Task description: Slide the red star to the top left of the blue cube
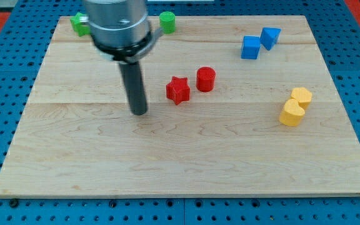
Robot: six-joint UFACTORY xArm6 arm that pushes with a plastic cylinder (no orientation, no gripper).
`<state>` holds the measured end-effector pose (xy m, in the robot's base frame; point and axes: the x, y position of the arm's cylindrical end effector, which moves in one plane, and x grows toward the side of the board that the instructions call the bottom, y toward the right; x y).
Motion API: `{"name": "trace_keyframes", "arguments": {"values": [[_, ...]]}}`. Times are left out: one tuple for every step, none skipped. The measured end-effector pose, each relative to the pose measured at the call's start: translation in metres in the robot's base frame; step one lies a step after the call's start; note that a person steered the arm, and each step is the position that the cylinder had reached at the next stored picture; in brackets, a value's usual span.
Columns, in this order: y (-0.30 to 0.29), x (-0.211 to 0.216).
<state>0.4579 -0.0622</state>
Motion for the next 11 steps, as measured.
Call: {"name": "trace_keyframes", "arguments": {"values": [[0.038,-0.007],[0.055,-0.059],[0.055,-0.106],[0.021,-0.088],[0.055,-0.09],[0.088,-0.07],[0.098,-0.068],[0.1,-0.111],[0.106,-0.161],[0.1,-0.172],[0.06,-0.183]]}}
